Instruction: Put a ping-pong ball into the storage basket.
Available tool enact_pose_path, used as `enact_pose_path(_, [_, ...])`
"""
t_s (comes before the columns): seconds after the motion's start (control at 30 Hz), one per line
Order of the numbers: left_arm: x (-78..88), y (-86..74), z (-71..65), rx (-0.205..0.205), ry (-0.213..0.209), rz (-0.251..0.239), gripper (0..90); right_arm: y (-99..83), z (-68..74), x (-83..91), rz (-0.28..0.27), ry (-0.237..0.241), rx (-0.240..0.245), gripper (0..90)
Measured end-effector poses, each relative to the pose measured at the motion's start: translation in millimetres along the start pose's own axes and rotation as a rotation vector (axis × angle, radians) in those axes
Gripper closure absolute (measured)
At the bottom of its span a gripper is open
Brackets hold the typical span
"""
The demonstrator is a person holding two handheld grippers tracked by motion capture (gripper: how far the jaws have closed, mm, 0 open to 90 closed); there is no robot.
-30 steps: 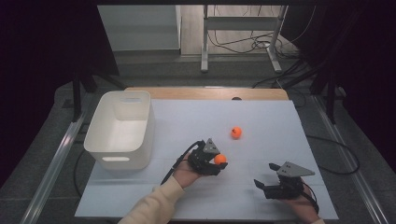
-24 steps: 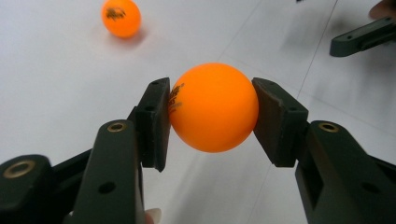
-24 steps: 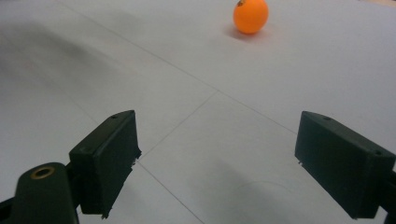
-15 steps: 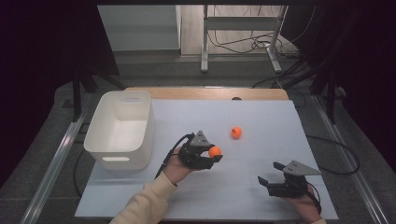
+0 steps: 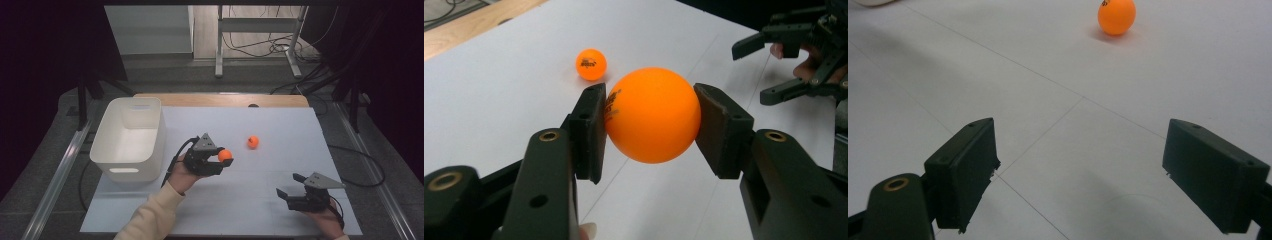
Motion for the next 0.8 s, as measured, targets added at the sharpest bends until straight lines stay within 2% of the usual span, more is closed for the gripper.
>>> enact_pose_path(0.6, [22.2, 8.2, 7.2, 0.021, 0.004, -0.069, 50.3, 1.1, 4.0, -1.0, 0.004, 0.0, 0.025, 14.9])
enact_pose_path(0.8, [24.9, 12.7, 6.9, 0.008, 0.004, -0.086, 50.3, -0.1, 4.5, 0.0, 0.009, 0.0, 0.026, 14.9])
Point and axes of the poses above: each handheld gripper's, and its own axes: x roughly backward along the jaws, y roughly out of its top, z roughly to its left, the point moved 3 cm from there along -x, roughly forward along the jaws, and after that the axes turned 4 degrees about -y, right-handed, at the moved point
